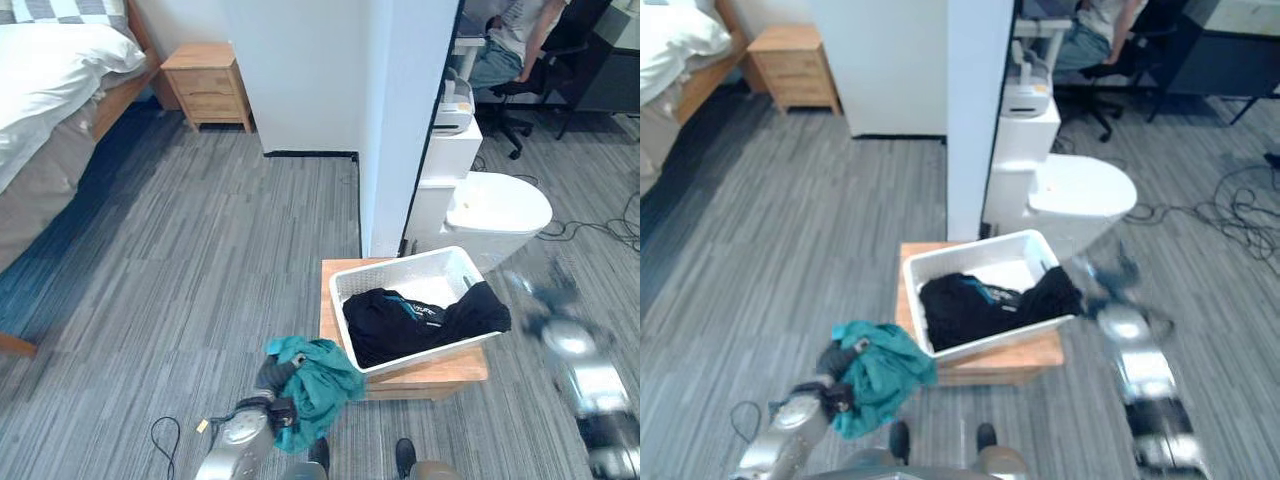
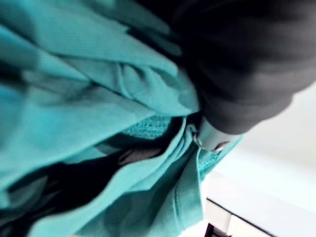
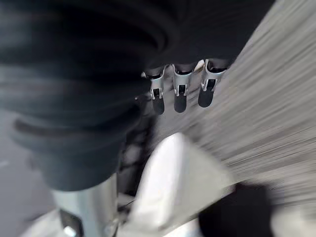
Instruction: Tidy up the quilt and then pick up the clothes from the bed and put them into the laundry hamper.
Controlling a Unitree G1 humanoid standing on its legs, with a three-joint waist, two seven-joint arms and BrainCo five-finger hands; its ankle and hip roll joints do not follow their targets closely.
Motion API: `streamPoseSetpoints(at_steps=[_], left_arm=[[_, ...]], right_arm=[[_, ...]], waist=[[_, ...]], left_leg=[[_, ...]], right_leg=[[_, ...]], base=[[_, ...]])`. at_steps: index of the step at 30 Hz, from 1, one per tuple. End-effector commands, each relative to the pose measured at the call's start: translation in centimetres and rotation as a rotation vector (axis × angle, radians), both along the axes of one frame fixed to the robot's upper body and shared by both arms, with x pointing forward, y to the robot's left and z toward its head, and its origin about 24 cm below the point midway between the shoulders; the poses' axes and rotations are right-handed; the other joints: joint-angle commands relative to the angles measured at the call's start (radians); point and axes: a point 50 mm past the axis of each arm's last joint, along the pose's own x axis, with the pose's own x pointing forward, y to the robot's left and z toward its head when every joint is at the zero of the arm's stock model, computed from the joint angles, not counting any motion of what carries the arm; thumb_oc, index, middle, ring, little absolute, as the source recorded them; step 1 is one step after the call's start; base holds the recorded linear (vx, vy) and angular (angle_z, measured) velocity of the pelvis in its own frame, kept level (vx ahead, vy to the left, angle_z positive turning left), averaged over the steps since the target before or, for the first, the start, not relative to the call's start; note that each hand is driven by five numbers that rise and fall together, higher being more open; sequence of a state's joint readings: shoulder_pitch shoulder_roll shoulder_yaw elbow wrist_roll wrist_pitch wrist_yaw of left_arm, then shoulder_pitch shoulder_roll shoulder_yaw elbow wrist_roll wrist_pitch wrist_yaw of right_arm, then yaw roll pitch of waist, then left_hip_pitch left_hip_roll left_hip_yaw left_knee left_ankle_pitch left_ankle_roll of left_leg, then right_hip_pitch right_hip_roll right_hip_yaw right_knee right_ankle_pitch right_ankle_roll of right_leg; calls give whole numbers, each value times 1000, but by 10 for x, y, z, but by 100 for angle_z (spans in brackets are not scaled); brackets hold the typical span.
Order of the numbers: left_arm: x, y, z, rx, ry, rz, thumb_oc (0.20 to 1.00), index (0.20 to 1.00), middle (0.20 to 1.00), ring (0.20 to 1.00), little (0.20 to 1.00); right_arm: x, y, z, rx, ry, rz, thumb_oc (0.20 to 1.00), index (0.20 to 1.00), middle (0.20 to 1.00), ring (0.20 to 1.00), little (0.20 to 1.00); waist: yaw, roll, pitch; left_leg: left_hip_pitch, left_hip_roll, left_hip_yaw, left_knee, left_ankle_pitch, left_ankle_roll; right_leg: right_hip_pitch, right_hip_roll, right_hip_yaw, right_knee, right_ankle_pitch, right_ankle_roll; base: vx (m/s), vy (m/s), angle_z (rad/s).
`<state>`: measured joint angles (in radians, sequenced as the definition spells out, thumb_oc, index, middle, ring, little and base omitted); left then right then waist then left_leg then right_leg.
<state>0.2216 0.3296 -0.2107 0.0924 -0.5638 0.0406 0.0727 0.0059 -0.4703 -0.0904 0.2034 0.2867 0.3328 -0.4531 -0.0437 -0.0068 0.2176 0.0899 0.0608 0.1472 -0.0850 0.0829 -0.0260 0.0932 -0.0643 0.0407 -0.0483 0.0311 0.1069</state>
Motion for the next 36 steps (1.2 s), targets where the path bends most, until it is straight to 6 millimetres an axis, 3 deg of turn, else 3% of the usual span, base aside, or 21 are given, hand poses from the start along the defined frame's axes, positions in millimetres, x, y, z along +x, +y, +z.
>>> streamPoseSetpoints(at_steps=[1, 5, 6, 7, 8, 9, 10, 11, 12, 16, 20, 24, 25, 29, 36], left_arm=[[26, 28, 62, 94, -315, 72, 200, 200, 200, 200, 200], [31, 39, 97, 152, -484, 91, 200, 200, 200, 200, 200], [31, 40, 99, 153, -490, 90, 200, 200, 200, 200, 200], [36, 41, 117, 170, -574, 67, 200, 200, 200, 200, 200], [38, 41, 125, 189, -610, 59, 200, 200, 200, 200, 200], [43, 42, 140, 206, -664, 32, 200, 200, 200, 200, 200], [43, 42, 142, 209, -671, 28, 200, 200, 200, 200, 200], [50, 41, 160, 232, -734, -9, 200, 200, 200, 200, 200], [54, 40, 168, 248, -751, -14, 200, 200, 200, 200, 200], [70, 34, 191, 270, -791, -40, 200, 200, 200, 200, 200], [97, 35, 199, 373, -738, 9, 200, 200, 200, 200, 200], [121, 45, 184, 407, -621, 78, 200, 200, 200, 200, 200], [132, 56, 171, 494, -554, 100, 200, 200, 200, 200, 200], [144, 65, 148, 557, -440, 82, 200, 200, 200, 200, 200], [151, 59, 116, 669, -322, -28, 200, 200, 200, 200, 200]], right_arm=[[-35, 2, -35, 50, 99, -43, 1000, 1000, 1000, 1000, 1000], [-92, 7, -97, 156, 426, -54, 1000, 1000, 1000, 1000, 1000], [-94, 8, -100, 164, 445, -52, 1000, 1000, 1000, 1000, 1000], [-126, 16, -130, 205, 632, -49, 1000, 1000, 1000, 1000, 1000], [-138, 20, -139, 242, 717, -53, 1000, 1000, 1000, 1000, 1000], [-173, 26, -157, 302, 870, -73, 1000, 1000, 1000, 1000, 1000], [-175, 27, -159, 304, 883, -70, 1000, 1000, 1000, 1000, 1000], [-216, 35, -170, 385, 1098, -57, 1000, 1000, 1000, 1000, 1000], [-227, 39, -172, 409, 1153, -32, 1000, 1000, 1000, 1000, 1000], [-239, 53, -176, 482, 1252, 50, 1000, 1000, 1000, 1000, 1000], [-234, 59, -178, 507, 1212, 60, 1000, 1000, 1000, 1000, 1000], [-226, 52, -177, 483, 1167, 54, 1000, 1000, 1000, 1000, 1000], [-223, 48, -175, 460, 1167, 73, 1000, 1000, 1000, 1000, 1000], [-223, 44, -174, 428, 1192, 116, 1000, 1000, 1000, 1000, 1000], [-223, 47, -175, 394, 1218, 187, 1000, 1000, 1000, 1000, 1000]], waist=[[-67, -40, 2], [-74, -19, 6], [-74, -19, 7], [-65, -5, 7], [-62, -1, 7], [-52, 11, 5], [-51, 12, 6], [-37, 29, 1], [-34, 35, -3], [-35, 53, -19], [-88, 60, -36], [-132, 56, -40], [-157, 53, -40], [-186, 50, -37], [-218, 43, -28]], left_leg=[[34, -32, 20, -2, -118, 28], [36, -33, 26, -2, -120, 26], [37, -33, 25, -2, -120, 26], [36, -31, 24, -2, -121, 22], [36, -30, 23, -2, -120, 20], [36, -29, 20, -2, -119, 17], [36, -29, 19, -2, -119, 16], [37, -25, 15, -2, -115, 11], [36, -24, 14, -2, -115, 10], [39, -20, 15, -2, -115, 7], [47, -7, 39, -2, -111, 1], [49, 3, 68, -2, -106, -1], [49, 9, 85, -2, -105, 0], [46, 18, 107, -2, -104, 0], [36, 26, 131, -2, -107, 2]], right_leg=[[-5, 0, -53, -25, 30, 39], [-3, -4, -52, -29, 27, 39], [-2, -4, -52, -30, 27, 39], [1, -8, -58, -34, 26, 40], [1, -9, -61, -35, 26, 41], [4, -12, -68, -38, 27, 42], [4, -12, -69, -38, 27, 42], [7, -15, -80, -39, 27, 45], [7, -17, -85, -39, 27, 46], [7, -22, -95, -39, 25, 46], [2, -24, -77, -39, 27, 49], [-11, -22, -52, -36, 31, 52], [-18, -20, -38, -34, 32, 52], [-30, -18, -19, -31, 34, 54], [-49, -11, 9, -29, 36, 55]], base=[[-18, -36, -9], [-26, -32, -13], [-43, -44, -8], [-38, -44, 1], [-54, -60, 4], [-29, -37, 8], [-33, -50, 13], [-17, -38, 10], [-16, -39, 6], [7, -27, 5], [37, -22, -1], [30, -15, -27], [35, -21, -38], [21, -19, -36], [1, -33, -7]])
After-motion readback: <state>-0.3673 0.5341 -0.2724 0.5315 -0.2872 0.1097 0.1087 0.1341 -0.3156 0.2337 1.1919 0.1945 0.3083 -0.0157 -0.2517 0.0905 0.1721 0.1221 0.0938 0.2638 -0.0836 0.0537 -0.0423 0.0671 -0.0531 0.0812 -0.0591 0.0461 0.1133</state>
